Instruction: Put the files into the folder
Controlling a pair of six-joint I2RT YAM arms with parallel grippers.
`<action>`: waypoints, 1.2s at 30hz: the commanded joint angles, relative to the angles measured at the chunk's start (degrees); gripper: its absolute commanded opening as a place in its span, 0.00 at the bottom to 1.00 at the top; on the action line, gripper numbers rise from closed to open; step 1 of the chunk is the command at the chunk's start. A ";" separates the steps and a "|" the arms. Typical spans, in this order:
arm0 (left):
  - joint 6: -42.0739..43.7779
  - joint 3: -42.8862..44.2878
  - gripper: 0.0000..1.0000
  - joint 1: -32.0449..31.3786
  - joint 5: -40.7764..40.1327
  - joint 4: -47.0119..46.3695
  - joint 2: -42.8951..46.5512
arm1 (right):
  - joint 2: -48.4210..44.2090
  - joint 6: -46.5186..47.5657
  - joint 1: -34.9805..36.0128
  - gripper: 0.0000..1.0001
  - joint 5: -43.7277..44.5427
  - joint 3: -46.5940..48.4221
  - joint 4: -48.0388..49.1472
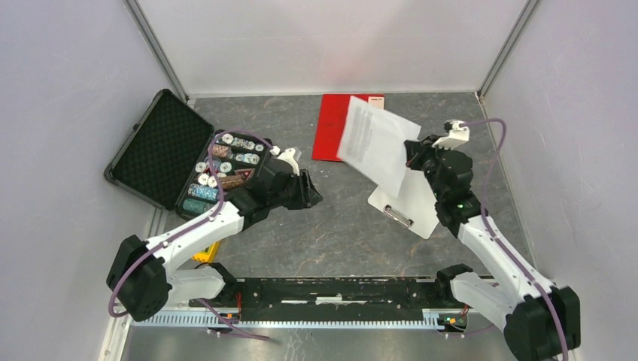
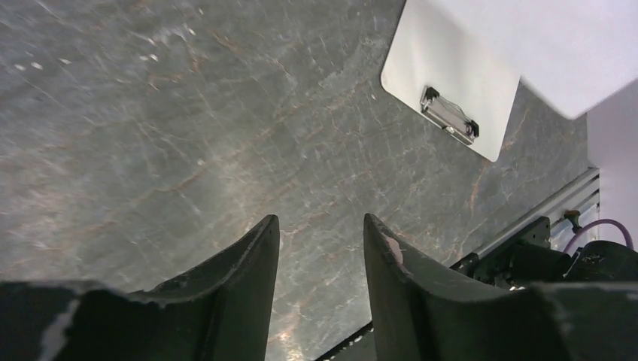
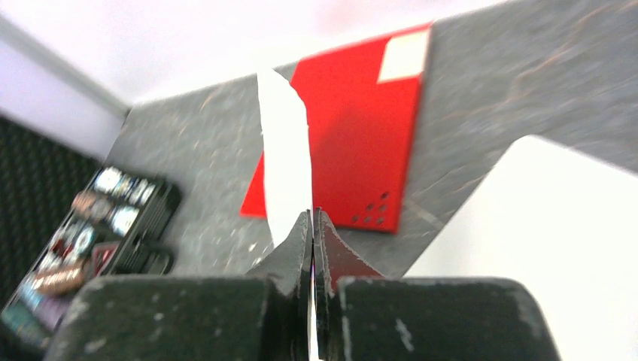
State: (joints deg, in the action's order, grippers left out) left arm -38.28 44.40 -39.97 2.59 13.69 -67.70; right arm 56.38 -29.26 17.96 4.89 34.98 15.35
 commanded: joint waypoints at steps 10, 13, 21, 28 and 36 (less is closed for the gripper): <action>-24.07 6.38 0.58 -12.38 -2.23 -27.67 -20.49 | -11.82 4.69 -1.56 0.00 12.00 13.66 -12.10; -27.94 9.73 0.55 -14.29 -4.18 -32.82 -27.07 | -12.25 5.94 -1.56 0.00 12.11 17.47 -13.92; -37.41 19.50 0.50 -19.12 -11.81 -40.37 -42.21 | -12.70 8.97 -1.60 0.00 12.77 21.33 -17.42; -40.41 31.35 0.46 -19.77 -8.08 -41.45 -53.89 | -15.39 11.08 -1.54 0.00 13.49 20.05 -17.44; -39.80 39.37 0.45 -20.90 -5.89 -33.94 -61.85 | -16.17 13.20 -1.64 0.00 14.19 18.21 -17.80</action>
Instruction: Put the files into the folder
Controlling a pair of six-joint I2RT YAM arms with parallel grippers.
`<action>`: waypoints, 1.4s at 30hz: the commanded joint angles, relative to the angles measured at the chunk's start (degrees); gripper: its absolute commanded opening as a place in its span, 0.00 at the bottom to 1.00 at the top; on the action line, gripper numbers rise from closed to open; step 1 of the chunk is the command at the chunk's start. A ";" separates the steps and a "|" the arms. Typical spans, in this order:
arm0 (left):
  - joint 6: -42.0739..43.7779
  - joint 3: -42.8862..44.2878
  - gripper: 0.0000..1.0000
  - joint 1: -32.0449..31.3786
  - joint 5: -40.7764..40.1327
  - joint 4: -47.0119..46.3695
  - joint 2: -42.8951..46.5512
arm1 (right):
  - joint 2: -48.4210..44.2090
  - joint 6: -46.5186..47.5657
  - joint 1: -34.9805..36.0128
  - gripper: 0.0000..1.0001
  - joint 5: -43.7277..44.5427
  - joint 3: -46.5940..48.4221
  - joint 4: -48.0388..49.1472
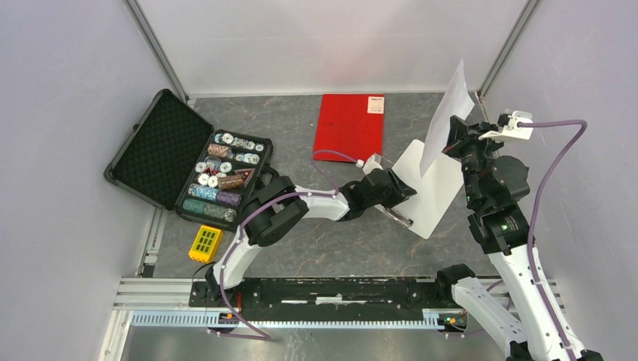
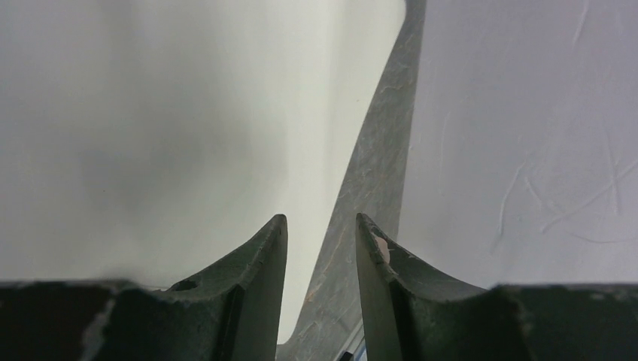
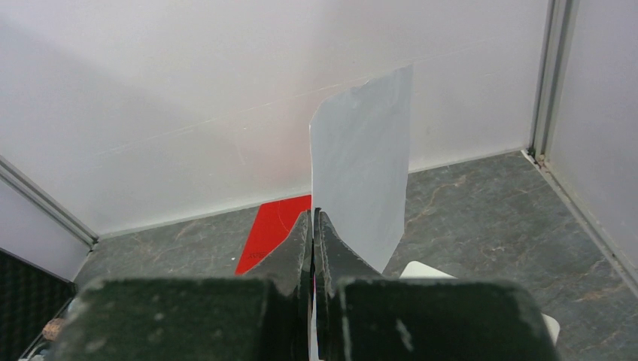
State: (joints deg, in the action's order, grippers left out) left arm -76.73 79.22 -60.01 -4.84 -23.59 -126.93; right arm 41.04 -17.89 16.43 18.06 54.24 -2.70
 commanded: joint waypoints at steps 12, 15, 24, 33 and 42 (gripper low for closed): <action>17.98 4.03 0.45 -2.33 -0.20 30.10 4.62 | -0.40 1.67 -0.07 0.00 0.44 -1.77 0.27; 21.91 -0.50 0.46 -2.41 -3.14 34.43 8.91 | -0.43 0.67 -0.05 0.00 -0.58 -2.02 0.54; 31.63 -7.41 0.51 -1.65 -17.30 51.81 17.58 | -0.93 0.08 -0.05 0.00 -3.06 -4.93 0.35; 26.35 -9.06 0.68 -1.87 -14.50 52.61 28.15 | -1.50 0.68 -0.06 0.00 -4.00 -8.04 0.47; 25.27 -7.33 0.68 -2.12 -16.70 61.01 25.08 | -1.42 1.36 -0.04 0.00 -5.58 -9.24 1.38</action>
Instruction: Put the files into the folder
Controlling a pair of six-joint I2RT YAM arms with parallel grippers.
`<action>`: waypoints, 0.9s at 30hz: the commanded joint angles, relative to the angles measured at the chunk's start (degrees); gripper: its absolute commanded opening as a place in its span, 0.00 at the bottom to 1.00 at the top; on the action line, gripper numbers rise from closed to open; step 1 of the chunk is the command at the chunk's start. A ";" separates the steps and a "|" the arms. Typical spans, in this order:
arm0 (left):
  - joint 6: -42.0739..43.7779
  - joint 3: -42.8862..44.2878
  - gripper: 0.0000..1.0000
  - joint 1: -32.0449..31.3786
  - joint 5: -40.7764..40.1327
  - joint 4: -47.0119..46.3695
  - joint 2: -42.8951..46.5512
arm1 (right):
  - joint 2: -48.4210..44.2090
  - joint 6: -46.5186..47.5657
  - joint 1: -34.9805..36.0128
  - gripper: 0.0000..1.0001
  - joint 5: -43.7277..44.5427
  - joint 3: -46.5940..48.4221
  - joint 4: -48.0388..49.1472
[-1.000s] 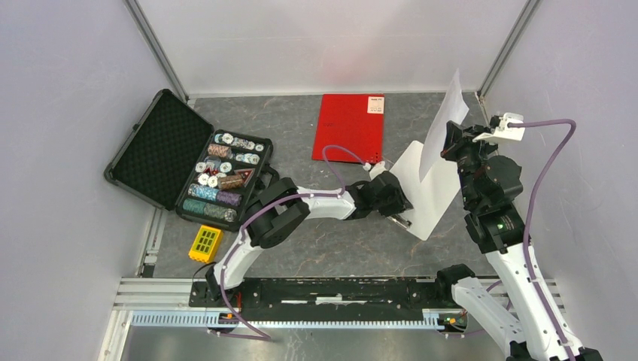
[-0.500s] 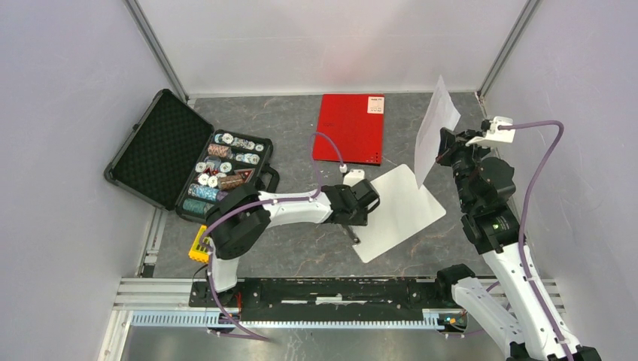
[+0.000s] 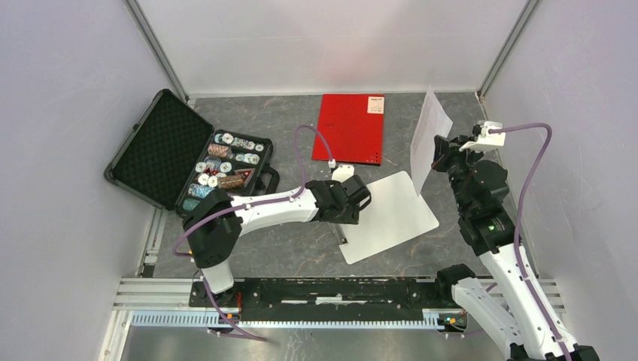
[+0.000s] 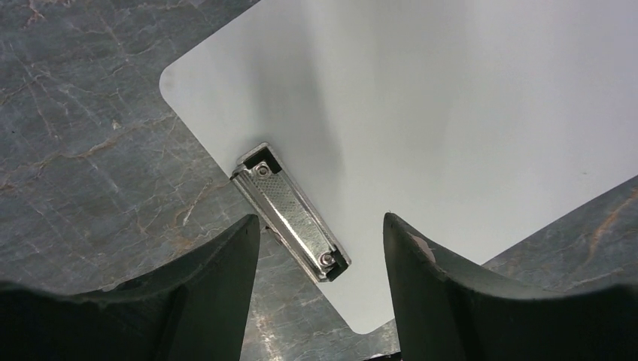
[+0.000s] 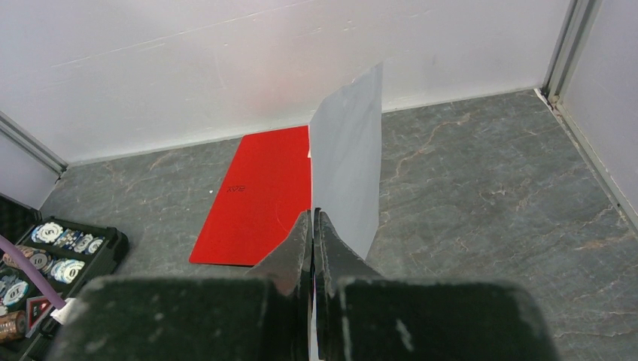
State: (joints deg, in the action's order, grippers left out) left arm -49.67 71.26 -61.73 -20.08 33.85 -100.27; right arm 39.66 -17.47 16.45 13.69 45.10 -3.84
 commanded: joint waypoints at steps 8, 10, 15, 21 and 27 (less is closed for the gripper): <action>-2.82 1.44 0.68 -0.49 -0.42 2.53 -6.45 | 1.25 1.28 -0.06 0.00 -5.54 0.70 2.12; -2.54 2.44 0.67 -0.49 -0.85 3.33 -8.23 | 1.52 1.37 -0.10 0.00 -6.31 0.63 1.87; -3.15 1.55 0.59 -0.49 -3.47 7.47 -9.67 | 1.63 1.95 -0.10 0.00 -6.94 0.86 0.59; 1.21 -2.53 0.43 1.67 -3.38 3.76 -7.88 | 5.68 1.64 -0.04 0.00 -13.49 3.74 -1.03; 10.19 -6.31 0.40 6.74 -3.38 0.87 -3.23 | 13.47 2.94 -0.01 0.00 -28.70 10.20 -7.03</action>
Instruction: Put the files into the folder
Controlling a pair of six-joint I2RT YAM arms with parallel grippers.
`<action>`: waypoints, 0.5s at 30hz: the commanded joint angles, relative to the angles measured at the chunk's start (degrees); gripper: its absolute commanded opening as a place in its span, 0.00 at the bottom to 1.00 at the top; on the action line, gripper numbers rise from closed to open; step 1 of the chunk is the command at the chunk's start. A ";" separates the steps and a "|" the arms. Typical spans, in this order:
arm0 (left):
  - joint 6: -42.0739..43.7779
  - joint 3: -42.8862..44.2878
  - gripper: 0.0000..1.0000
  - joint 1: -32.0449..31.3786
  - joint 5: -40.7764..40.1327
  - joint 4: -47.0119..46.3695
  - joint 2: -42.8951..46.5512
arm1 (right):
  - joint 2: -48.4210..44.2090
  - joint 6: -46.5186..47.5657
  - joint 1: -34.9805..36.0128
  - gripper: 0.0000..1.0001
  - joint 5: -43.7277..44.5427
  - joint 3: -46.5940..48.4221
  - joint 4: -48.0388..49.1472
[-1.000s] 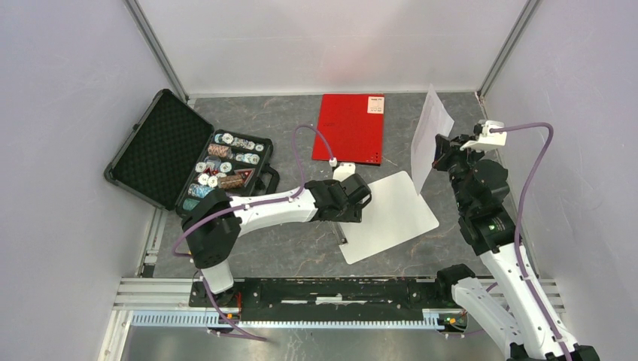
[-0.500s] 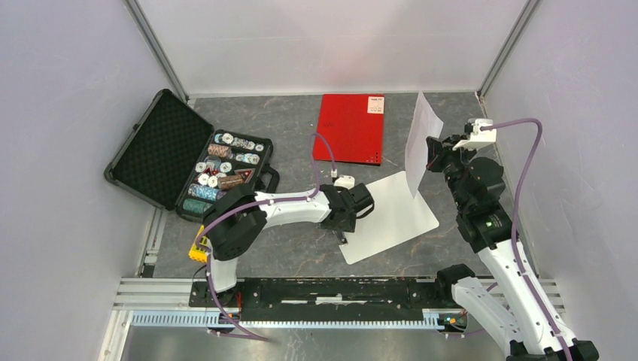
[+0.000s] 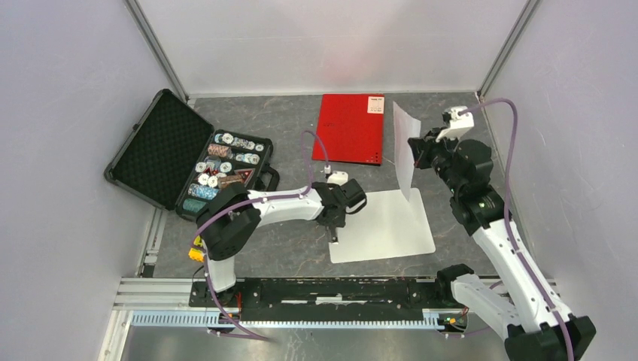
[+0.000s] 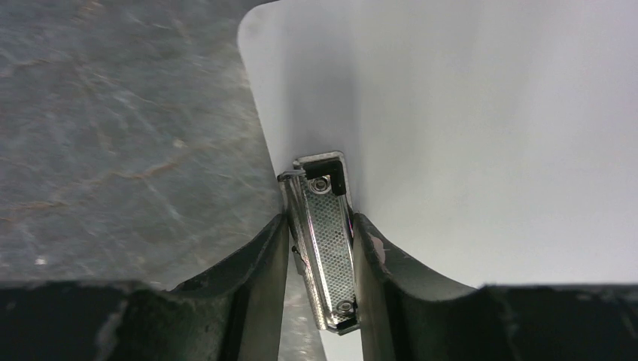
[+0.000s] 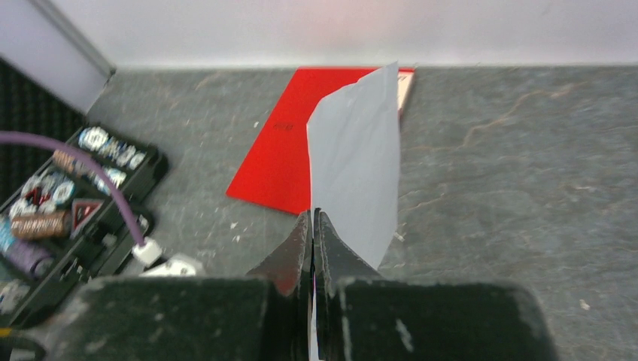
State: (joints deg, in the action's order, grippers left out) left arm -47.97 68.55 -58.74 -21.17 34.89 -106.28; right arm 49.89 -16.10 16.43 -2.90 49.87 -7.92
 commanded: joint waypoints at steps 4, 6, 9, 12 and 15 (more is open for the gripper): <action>10.14 -6.67 0.38 8.69 -1.67 -0.52 6.85 | 5.34 0.29 0.42 0.00 -22.41 7.37 -3.78; 10.24 -8.20 0.38 11.42 -0.98 -0.66 8.52 | 5.84 -0.75 0.82 0.00 -24.84 8.83 -4.23; 11.57 -10.10 0.38 14.51 0.83 -2.10 10.76 | 5.94 -4.37 0.99 0.00 -30.97 10.11 -1.95; 12.91 -10.55 0.38 16.13 2.60 -2.88 12.05 | 4.77 -8.95 1.05 0.00 -35.95 9.91 2.22; 13.69 -10.76 0.38 17.03 4.72 -3.74 13.09 | 3.50 -12.90 1.09 0.00 -39.21 8.33 5.36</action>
State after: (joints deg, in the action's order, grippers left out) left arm -38.37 57.98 -42.33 -19.68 33.93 -96.53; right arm 55.55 -22.46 17.23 -33.56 57.36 -9.41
